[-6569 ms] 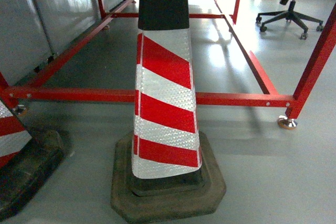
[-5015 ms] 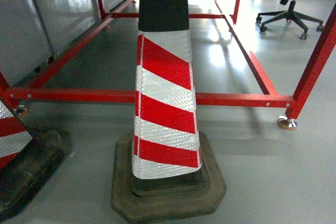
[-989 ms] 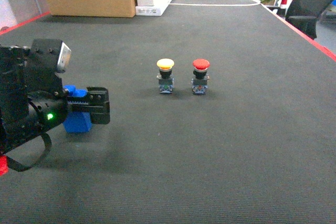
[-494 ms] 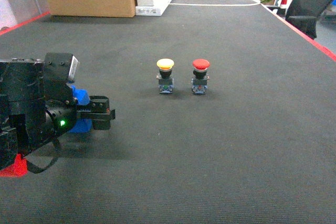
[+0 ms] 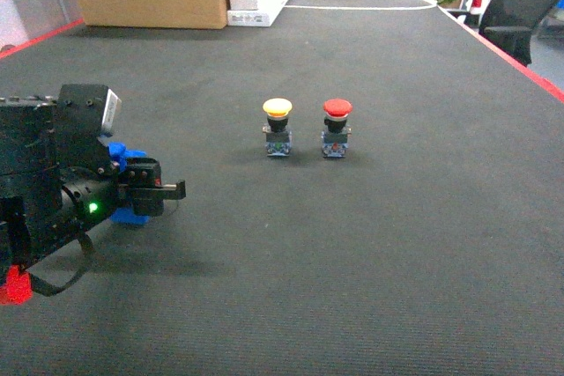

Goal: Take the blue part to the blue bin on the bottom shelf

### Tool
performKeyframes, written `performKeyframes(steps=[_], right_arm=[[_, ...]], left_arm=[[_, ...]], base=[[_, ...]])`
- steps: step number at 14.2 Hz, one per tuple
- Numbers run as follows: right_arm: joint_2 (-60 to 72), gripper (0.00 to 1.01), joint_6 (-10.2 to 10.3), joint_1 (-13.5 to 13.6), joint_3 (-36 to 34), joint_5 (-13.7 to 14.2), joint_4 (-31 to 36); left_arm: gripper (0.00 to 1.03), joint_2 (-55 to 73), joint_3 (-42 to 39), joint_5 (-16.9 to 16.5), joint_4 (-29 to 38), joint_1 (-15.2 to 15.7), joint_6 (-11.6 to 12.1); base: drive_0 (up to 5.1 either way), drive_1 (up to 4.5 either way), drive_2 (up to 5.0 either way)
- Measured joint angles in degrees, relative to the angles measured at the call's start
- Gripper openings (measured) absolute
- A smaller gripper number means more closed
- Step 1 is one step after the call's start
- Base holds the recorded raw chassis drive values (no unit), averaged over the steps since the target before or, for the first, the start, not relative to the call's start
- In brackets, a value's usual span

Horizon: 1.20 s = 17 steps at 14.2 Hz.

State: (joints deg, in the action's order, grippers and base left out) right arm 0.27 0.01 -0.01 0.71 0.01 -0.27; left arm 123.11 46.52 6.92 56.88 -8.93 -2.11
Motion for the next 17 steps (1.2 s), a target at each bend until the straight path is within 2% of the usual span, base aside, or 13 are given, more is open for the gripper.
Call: performKeyframes(steps=[2,3,4,6,8,10,11,12,13,14,17], right_arm=[[0.0,0.98,0.0,0.0,0.0,0.0,0.0],[0.0,0.98,0.0,0.0,0.0,0.0,0.0],[0.0,0.98,0.0,0.0,0.0,0.0,0.0],[0.0,0.98,0.0,0.0,0.0,0.0,0.0],[0.0,0.98,0.0,0.0,0.0,0.0,0.0],[0.0,0.98,0.0,0.0,0.0,0.0,0.0],[0.0,0.98,0.0,0.0,0.0,0.0,0.0],[0.0,0.98,0.0,0.0,0.0,0.0,0.0],[0.0,0.98,0.0,0.0,0.0,0.0,0.0],[0.0,0.98,0.0,0.0,0.0,0.0,0.0],[0.0,0.98,0.0,0.0,0.0,0.0,0.0]], left_arm=[[0.45,-8.5,-7.3,2.2,3.4,-0.7,-1.0],[0.45,-15.5,-12.3,2.2,3.2,-1.4,-2.1],[0.45,-25.3,-18.1,3.5,0.8,-2.9,-2.1],[0.45,-44.5,-25.6,4.9,-7.9,-4.1,-1.8],[0.44,-65.2,-30.3,8.6,-20.3,-5.1,-0.9],[0.44,-85.2,-32.9,13.2,-34.6,-8.8,0.5],[0.44,-94.5,-33.4,16.2,-42.4,-11.1,0.4],[0.44,-103.7,-33.6,20.0,-50.8,-13.9,-0.6],[0.44,-109.2,-33.9,22.7,-55.1,-16.3,-0.9],[0.44,-110.7,-34.1,23.8,-57.4,-17.7,-2.2],[0.44,-109.8,-34.9,24.1,-57.7,-17.7,-3.2]], base=[[0.0,0.0,0.0],[0.0,0.0,0.0],[0.0,0.0,0.0],[0.0,0.0,0.0],[0.0,0.0,0.0],[0.0,0.0,0.0],[0.0,0.0,0.0],[0.0,0.0,0.0],[0.0,0.0,0.0],[0.0,0.0,0.0],[0.0,0.0,0.0]])
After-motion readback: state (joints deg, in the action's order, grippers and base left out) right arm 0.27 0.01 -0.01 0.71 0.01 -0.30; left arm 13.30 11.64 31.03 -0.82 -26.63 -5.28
